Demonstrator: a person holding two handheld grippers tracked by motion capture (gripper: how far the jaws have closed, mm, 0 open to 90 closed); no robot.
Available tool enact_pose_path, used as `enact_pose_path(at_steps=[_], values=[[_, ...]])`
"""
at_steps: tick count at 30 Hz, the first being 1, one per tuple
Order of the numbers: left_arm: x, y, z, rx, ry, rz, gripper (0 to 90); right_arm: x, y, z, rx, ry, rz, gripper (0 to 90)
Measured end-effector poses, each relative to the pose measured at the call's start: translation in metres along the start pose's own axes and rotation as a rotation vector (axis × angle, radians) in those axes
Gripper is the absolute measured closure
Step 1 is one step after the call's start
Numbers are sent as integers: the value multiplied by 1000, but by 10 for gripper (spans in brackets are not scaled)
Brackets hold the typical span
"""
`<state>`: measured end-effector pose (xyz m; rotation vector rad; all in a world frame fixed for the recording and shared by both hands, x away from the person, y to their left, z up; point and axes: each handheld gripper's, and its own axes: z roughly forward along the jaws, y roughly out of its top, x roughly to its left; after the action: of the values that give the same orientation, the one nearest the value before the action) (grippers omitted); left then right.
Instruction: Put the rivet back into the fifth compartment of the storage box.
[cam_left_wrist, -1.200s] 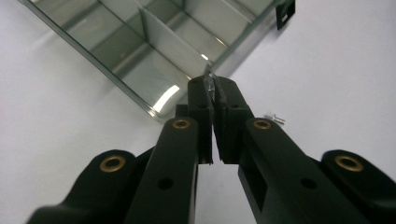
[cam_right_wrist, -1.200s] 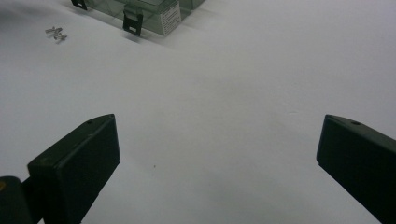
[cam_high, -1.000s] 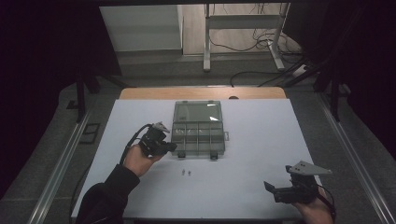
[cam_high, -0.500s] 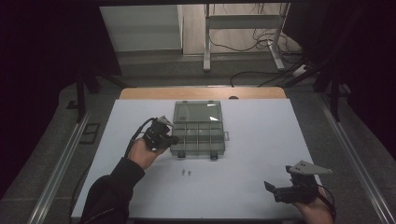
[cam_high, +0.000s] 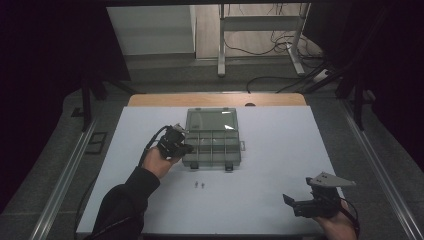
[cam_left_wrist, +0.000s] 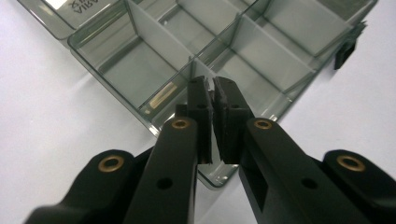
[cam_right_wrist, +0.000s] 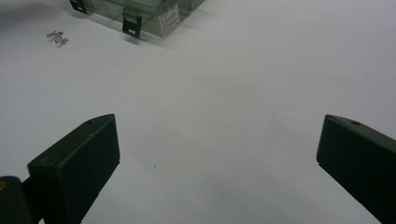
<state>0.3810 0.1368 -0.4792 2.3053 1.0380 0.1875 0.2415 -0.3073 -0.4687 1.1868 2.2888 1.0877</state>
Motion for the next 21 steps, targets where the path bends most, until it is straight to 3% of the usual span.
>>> enact_pose_path(at_steps=[21], values=[[2,-4,18,30,-4,-3,822,0,0,1,6,5,0,0]])
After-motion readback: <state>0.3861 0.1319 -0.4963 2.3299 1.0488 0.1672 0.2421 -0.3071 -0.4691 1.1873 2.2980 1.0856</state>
